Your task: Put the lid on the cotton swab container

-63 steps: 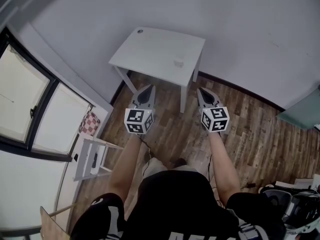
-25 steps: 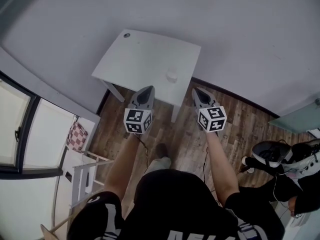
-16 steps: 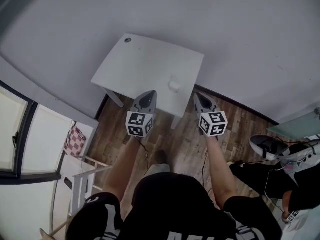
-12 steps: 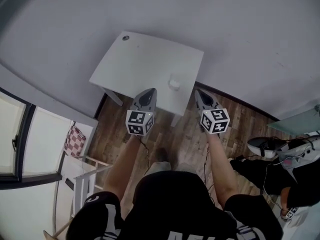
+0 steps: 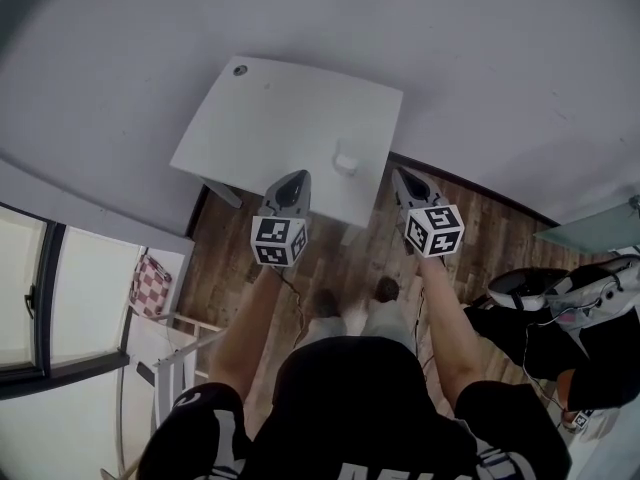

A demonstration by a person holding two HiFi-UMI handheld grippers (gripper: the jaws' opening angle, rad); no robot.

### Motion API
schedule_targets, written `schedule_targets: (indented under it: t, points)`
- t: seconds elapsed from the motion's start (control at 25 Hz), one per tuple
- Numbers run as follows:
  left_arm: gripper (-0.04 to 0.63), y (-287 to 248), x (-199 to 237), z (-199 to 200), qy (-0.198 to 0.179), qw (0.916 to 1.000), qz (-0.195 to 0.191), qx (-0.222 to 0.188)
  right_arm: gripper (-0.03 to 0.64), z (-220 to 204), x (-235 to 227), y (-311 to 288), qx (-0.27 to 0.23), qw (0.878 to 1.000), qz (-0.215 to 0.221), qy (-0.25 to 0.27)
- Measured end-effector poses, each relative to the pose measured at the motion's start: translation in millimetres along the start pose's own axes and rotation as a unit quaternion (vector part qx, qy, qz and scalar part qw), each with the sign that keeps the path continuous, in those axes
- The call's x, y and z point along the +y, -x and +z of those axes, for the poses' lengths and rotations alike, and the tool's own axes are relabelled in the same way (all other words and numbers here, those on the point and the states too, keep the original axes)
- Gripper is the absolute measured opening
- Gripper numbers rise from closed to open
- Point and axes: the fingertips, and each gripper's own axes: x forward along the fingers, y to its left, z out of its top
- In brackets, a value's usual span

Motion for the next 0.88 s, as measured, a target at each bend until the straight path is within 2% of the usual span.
schedule_targets:
  t: [0.24, 0.52, 0.88]
  points:
    - [0.026, -16.3, 3.5, -6.4, -0.002, 0.9998, 0.017, 0.012, 0.014, -2.4, -13.9, -21.9, 0.009, 1.0, 0.024, 0.002]
    - [0.026, -39.6, 7.1, -21.3, -0.002, 0.998, 0.057, 0.028, 0.014, -8.8, -41.9, -47.5, 0.019, 0.998, 0.058, 0.009]
    - [0.026, -70.3, -2.9, -52.8, 0.006, 0.9964, 0.082, 0.019, 0.014, -36.2, -66.3, -83.7, 0.034, 0.992, 0.115, 0.024]
